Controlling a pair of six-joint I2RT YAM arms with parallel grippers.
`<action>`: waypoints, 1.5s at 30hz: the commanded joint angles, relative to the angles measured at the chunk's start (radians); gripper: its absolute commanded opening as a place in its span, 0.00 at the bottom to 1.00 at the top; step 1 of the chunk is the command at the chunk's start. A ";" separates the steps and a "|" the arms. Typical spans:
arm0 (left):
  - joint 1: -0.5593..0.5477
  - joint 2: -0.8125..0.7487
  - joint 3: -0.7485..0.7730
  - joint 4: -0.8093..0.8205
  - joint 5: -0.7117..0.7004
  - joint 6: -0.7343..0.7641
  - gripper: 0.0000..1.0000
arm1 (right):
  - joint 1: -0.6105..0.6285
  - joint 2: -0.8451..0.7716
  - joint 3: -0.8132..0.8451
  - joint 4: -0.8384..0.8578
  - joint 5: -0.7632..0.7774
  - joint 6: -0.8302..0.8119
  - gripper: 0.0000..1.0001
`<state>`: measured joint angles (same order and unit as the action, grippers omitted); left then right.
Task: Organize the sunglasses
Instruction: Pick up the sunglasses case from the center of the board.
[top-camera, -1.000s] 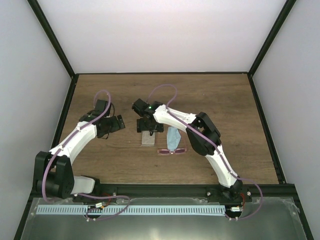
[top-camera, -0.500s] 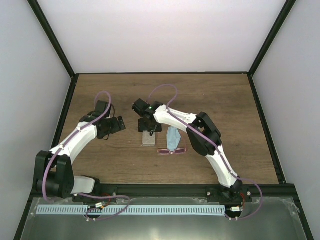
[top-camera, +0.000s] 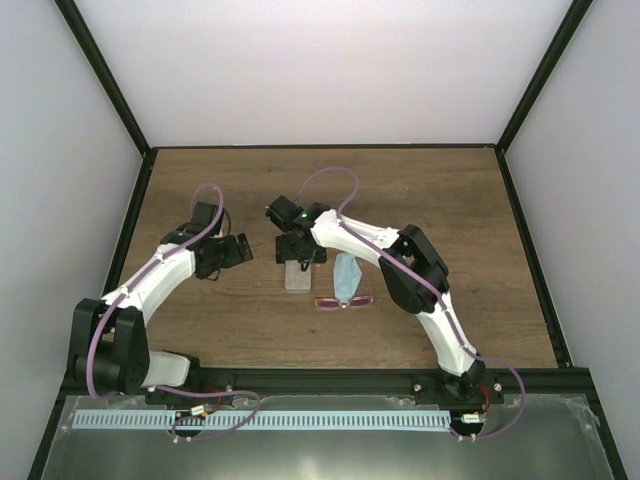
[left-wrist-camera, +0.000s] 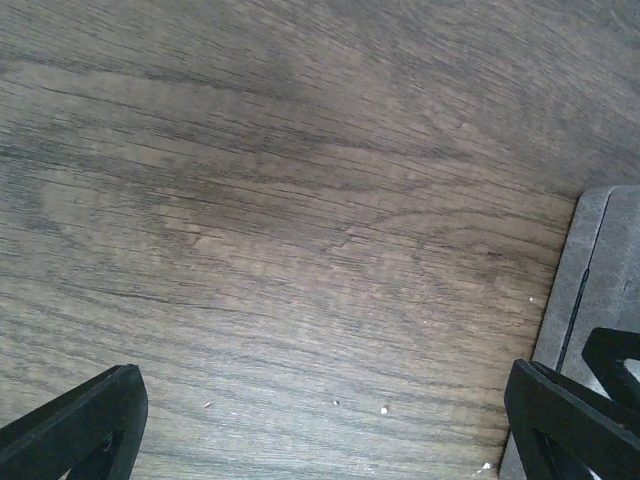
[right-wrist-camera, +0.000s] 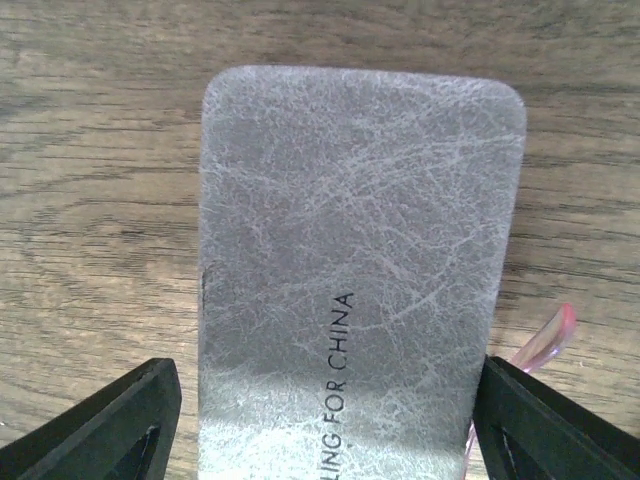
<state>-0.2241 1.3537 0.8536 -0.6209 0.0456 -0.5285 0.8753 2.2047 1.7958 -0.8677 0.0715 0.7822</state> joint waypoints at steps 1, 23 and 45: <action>0.005 0.006 -0.014 0.019 0.014 -0.003 1.00 | 0.001 -0.048 -0.002 0.011 0.004 0.006 0.81; 0.005 0.024 -0.008 0.012 0.010 0.032 1.00 | 0.001 0.005 0.005 0.005 -0.016 0.005 0.74; 0.005 0.039 -0.012 0.017 0.008 0.056 1.00 | 0.001 0.044 0.050 -0.027 -0.010 -0.001 0.71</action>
<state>-0.2234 1.3830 0.8478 -0.6147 0.0536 -0.4896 0.8745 2.2398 1.8061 -0.8707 0.0463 0.7784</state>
